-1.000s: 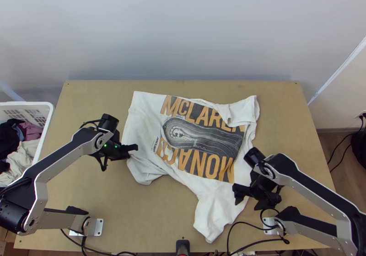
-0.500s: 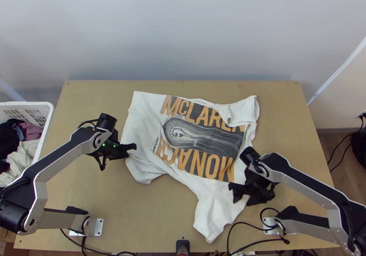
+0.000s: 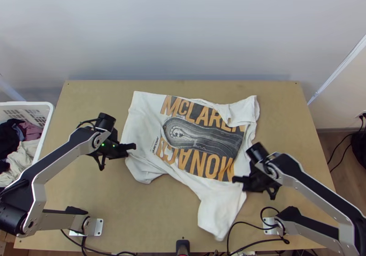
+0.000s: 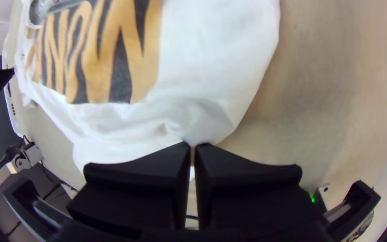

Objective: Fold the t-shirt

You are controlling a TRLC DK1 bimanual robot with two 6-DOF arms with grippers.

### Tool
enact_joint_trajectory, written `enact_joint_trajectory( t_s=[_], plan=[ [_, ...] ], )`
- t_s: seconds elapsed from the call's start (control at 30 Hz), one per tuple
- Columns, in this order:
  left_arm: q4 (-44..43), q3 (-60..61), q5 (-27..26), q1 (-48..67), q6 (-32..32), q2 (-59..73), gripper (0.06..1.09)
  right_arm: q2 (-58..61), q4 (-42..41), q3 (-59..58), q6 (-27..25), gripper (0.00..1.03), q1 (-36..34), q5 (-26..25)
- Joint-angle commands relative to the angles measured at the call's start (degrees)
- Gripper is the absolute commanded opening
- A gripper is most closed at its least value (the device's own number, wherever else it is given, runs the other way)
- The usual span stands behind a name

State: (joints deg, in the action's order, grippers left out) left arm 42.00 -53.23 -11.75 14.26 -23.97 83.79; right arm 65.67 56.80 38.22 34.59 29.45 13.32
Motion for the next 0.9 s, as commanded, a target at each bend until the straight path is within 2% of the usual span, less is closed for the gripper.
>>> enact_joint_trajectory(
  t_s=[0.0,0.13,0.4,0.6,0.87],
  plan=[
    [-0.2,-2.5,0.5,-1.3,0.1,-2.6,0.10,-4.8,0.1,5.6,-0.8,0.03,-0.4,-3.3],
    [0.1,-6.0,0.7,-2.9,-2.0,-5.2,0.10,-9.0,-0.9,10.0,-3.6,0.03,-0.3,-8.5],
    [1.2,-16.1,3.8,-4.9,-4.5,-7.5,0.10,-9.3,-8.2,17.9,-8.5,0.03,-2.1,-10.9],
    [1.3,-25.6,5.2,-6.2,-4.3,-7.1,0.10,-4.1,-15.3,26.9,-13.0,0.03,-6.2,-12.8],
    [1.3,-43.4,5.2,-13.8,-0.6,-1.5,0.10,6.6,-25.3,43.9,-19.7,0.03,-13.5,-13.4]
  ],
)
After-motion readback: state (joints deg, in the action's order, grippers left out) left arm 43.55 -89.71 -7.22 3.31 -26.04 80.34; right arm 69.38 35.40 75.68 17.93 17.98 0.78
